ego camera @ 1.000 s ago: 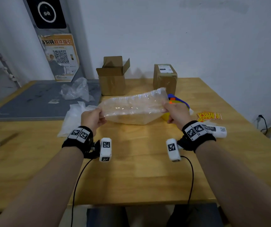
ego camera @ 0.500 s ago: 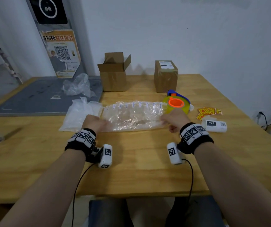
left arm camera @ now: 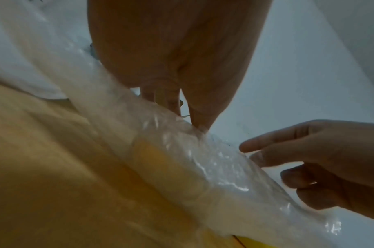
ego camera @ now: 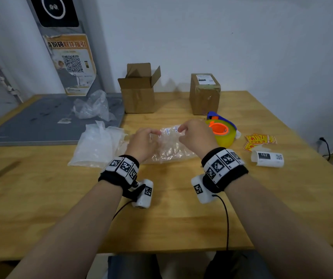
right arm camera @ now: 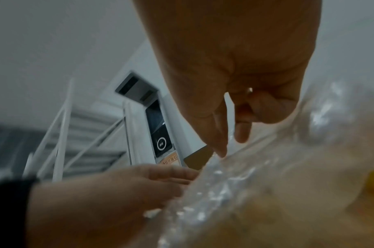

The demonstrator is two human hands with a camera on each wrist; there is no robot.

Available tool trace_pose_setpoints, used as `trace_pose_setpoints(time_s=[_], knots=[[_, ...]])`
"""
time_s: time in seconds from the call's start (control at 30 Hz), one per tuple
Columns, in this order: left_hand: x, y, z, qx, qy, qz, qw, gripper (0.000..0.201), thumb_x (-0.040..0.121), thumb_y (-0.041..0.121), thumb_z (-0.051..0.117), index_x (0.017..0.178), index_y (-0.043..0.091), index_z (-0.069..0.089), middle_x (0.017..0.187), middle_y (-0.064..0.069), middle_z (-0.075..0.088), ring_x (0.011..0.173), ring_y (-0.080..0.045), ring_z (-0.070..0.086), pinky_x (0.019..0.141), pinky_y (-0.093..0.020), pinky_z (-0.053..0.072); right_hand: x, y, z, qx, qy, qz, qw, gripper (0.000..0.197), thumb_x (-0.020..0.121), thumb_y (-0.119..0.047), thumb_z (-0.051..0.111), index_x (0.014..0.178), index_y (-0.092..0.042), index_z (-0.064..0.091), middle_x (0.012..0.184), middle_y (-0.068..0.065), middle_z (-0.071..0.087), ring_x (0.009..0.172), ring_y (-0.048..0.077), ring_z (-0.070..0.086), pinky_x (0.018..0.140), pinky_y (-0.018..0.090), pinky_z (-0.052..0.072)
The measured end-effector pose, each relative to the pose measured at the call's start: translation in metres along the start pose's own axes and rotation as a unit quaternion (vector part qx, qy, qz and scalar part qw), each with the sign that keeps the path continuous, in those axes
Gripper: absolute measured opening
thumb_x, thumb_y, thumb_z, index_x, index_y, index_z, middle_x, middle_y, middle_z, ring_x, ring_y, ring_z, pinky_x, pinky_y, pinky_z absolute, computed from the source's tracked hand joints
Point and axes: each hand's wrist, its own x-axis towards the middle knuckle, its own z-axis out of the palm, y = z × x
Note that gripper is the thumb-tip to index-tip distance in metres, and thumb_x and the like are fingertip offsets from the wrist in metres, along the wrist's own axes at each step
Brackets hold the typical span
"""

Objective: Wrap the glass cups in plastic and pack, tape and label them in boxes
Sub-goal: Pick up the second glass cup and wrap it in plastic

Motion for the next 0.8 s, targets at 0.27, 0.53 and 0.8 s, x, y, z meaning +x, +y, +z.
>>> trace_pose_setpoints(time_s=[0.27,0.53,0.8], knots=[[0.01,-0.011,0.005,-0.095,-0.014,0.004,0.995,0.02,0.097,0.026,0.067,0.114,0.038,0.066,0.138,0.004,0.056,0.11,-0.012,0.062,0.076,-0.02,0.052,0.009,-0.005,0.014,0.164,-0.082,0.109,0.977,0.032,0.095,-0.032,0.065,0.123,-0.021,0.057,0.108,0.002,0.059,0.093,0.024,0.065,0.07,0.042,0.065],[0.006,-0.017,0.009,-0.198,0.048,-0.101,0.974,0.029,0.083,0.033,0.085,0.108,0.032,0.071,0.139,0.005,0.061,0.13,-0.013,0.054,0.102,-0.031,0.047,0.013,0.003,0.014,0.289,-0.134,0.153,0.936,0.022,0.096,-0.029,0.07,0.099,-0.007,0.069,0.093,0.011,0.062,0.08,0.024,0.068,0.053,0.03,0.06],[0.016,-0.008,-0.001,-0.009,0.003,-0.179,0.984,0.05,0.086,0.059,0.071,0.125,0.03,0.058,0.127,0.0,0.062,0.114,-0.025,0.06,0.099,-0.039,0.049,0.015,0.002,0.014,0.275,-0.148,0.158,0.937,0.029,0.098,-0.031,0.067,0.108,-0.003,0.065,0.092,0.009,0.056,0.081,0.023,0.062,0.061,0.036,0.062]])
